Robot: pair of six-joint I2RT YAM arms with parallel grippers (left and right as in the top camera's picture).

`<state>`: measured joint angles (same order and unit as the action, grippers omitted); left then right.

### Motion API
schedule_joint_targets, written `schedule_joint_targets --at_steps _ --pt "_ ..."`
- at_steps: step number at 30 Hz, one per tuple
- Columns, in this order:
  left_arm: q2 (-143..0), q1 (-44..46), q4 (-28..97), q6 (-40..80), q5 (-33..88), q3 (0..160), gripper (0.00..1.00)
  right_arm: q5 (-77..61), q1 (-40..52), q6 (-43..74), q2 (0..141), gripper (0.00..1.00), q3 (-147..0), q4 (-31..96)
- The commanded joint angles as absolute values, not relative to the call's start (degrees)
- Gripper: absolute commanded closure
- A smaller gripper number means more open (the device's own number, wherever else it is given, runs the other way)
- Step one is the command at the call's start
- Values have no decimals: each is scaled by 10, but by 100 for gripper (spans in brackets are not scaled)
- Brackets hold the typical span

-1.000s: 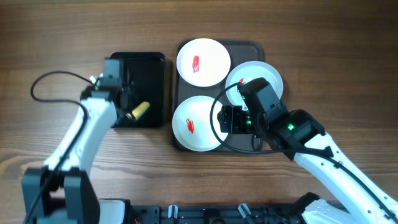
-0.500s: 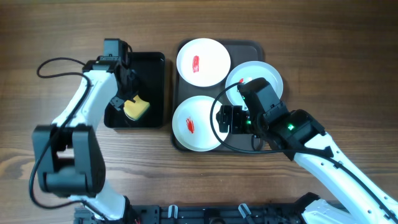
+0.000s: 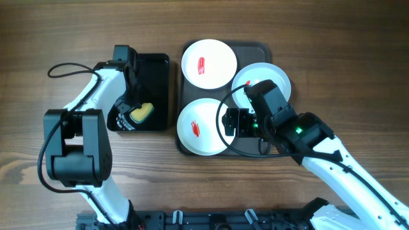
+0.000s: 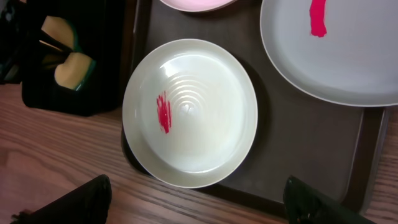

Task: Clean dirty plates on tray and stack at the side
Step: 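Lower the left gripper onto the yellow sponge and grasp it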

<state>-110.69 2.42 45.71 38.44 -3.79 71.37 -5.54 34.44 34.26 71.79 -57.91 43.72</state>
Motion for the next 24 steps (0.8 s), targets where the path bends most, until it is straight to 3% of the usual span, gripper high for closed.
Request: schedule_joint_targets --at_steps 1,2,3,6,21,24 --pt "-1127 41 460 297 11 720 62 -60 344 347 724 11 -589 437" --pt "-1124 43 467 287 16 724 22 -60 344 347 724 11 -589 437" --pt "-1123 44 475 287 17 731 12 -60 344 347 725 11 -589 437" --pt "-1113 44 506 287 19 750 2 -60 344 347 725 11 -589 437" --pt "-1102 44 554 297 4 758 0 -60 344 347 725 11 -589 438" --pt "-1091 41 567 289 13 764 5 -60 344 347 726 10 -589 438"
